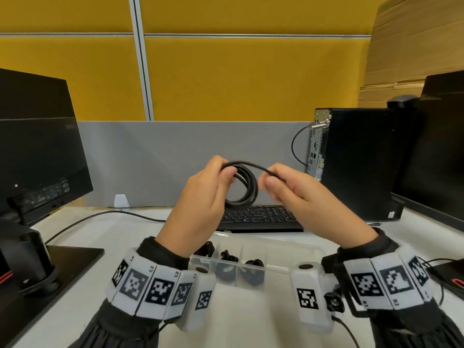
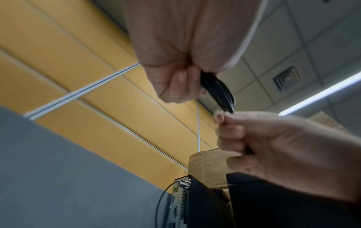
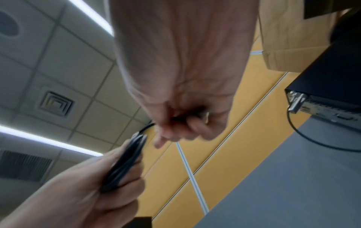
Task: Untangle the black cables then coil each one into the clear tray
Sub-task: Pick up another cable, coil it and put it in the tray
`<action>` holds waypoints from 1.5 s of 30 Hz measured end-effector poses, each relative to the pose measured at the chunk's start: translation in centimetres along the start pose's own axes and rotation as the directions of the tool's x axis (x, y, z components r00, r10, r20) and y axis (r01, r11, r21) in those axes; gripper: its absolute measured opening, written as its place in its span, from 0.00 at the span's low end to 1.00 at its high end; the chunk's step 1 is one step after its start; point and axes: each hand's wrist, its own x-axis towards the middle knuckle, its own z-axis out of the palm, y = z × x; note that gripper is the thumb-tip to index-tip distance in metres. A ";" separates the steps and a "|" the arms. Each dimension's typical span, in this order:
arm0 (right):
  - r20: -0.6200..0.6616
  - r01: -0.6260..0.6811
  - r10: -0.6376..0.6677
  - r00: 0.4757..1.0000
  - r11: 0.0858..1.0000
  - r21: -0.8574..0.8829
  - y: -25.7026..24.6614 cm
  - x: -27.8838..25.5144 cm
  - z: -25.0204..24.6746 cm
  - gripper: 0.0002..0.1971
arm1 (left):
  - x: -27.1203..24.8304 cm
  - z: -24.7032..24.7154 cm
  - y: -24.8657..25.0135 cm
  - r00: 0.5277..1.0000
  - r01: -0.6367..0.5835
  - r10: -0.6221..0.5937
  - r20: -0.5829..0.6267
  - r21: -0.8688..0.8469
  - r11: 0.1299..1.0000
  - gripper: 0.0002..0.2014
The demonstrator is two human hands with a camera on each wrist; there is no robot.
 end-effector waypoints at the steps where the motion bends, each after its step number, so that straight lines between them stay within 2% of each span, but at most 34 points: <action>1: -0.043 -0.019 0.015 0.999 0.995 -0.094 0.5 0.0 -0.2 0.12 | 0.1 0.0 0.0 1.000 -0.003 0.003 -0.026 -0.014 1.000 0.12; 3: -0.167 -0.095 0.056 0.984 0.968 -0.233 1.1 0.0 -0.3 0.13 | 0.3 0.4 0.4 0.999 -0.032 0.032 -0.026 -0.023 0.999 0.11; 4: -0.238 -0.125 0.072 0.969 0.968 -0.217 1.2 0.2 -0.1 0.13 | 0.4 0.8 0.7 0.999 -0.044 0.043 -0.018 -0.042 0.998 0.11; 6: -0.341 -0.143 0.123 0.932 0.989 -0.036 1.0 0.5 0.3 0.13 | 0.6 1.6 1.2 0.999 -0.035 0.033 -0.018 -0.098 0.995 0.12; 8: -0.331 -0.119 0.211 0.920 0.953 0.278 0.6 0.6 0.6 0.13 | 0.7 2.2 1.3 0.999 -0.009 0.004 -0.034 -0.141 0.990 0.13; 10: -0.208 -0.087 0.249 0.946 0.812 0.578 0.2 0.5 0.7 0.14 | 0.7 2.6 1.2 0.999 0.015 -0.023 -0.046 -0.158 0.987 0.13; 12: -0.082 -0.102 0.248 0.965 0.647 0.755 0.0 0.5 1.0 0.15 | 0.7 2.6 1.0 0.997 0.041 -0.050 -0.053 -0.154 0.987 0.12; 16: 0.003 -0.134 0.340 0.940 0.364 0.922 0.1 1.0 1.5 0.14 | 0.8 2.4 0.6 0.989 0.130 -0.141 -0.037 -0.215 0.968 0.14; 18: 0.068 -0.152 0.340 0.938 0.226 0.962 -0.1 1.2 2.2 0.14 | 0.8 2.6 0.4 0.982 0.184 -0.191 0.000 -0.266 0.946 0.14; 21: 0.145 -0.183 0.321 0.936 0.090 0.979 -0.5 1.3 3.4 0.16 | 0.7 2.8 0.1 0.969 0.246 -0.242 0.043 -0.231 0.941 0.14; 24: 0.140 -0.197 0.326 0.935 0.148 0.969 -0.8 1.3 3.4 0.13 | 0.6 2.7 -0.1 0.961 0.277 -0.274 0.038 -0.126 0.953 0.15; 26: 0.114 -0.190 0.334 0.936 0.205 0.960 -0.9 1.0 3.1 0.15 | 0.5 2.6 -0.3 0.959 0.284 -0.284 0.010 -0.086 0.955 0.14; 27: 0.104 -0.194 0.324 0.940 0.259 0.946 -0.9 0.8 3.0 0.18 | 0.5 2.6 -0.3 0.957 0.290 -0.290 0.005 -0.065 0.955 0.13; 29: 0.083 -0.198 0.274 0.958 0.423 0.884 -1.0 0.6 3.0 0.21 | 0.4 2.7 -0.3 0.950 0.312 -0.312 0.015 -0.042 0.949 0.13; 31: 0.045 -0.172 0.241 0.969 0.538 0.825 -1.0 0.6 3.1 0.17 | 0.4 2.7 0.1 0.943 0.333 -0.332 0.034 -0.040 0.942 0.15; 34: -0.050 -0.120 0.239 0.970 0.644 0.755 -1.1 0.5 2.8 0.09 | 0.4 2.5 0.8 0.941 0.339 -0.335 0.053 -0.104 0.935 0.16; 36: -0.179 -0.063 0.205 0.962 0.808 0.586 -1.0 0.6 2.7 0.08 | 0.4 2.5 1.1 0.940 0.342 -0.338 0.051 -0.144 0.929 0.16; 38: -0.343 -0.022 0.128 0.931 0.955 0.296 -0.9 0.8 2.8 0.07 | 0.5 2.5 1.0 0.947 0.320 -0.319 0.032 -0.123 0.939 0.14; 40: -0.459 0.046 0.004 0.889 0.994 0.097 -1.4 0.7 2.6 0.06 | 0.5 2.4 0.7 0.952 0.304 -0.305 0.004 -0.092 0.948 0.12; 42: -0.533 0.144 -0.135 0.835 0.989 -0.026 -2.0 0.4 1.8 0.04 | 0.6 2.0 0.1 0.949 0.309 -0.313 -0.035 -0.083 0.947 0.09; 45: -0.564 0.209 -0.253 0.786 0.968 -0.142 -2.9 -0.2 0.2 0.02 | 0.5 1.4 -0.3 0.956 0.270 -0.277 -0.100 -0.083 0.959 0.06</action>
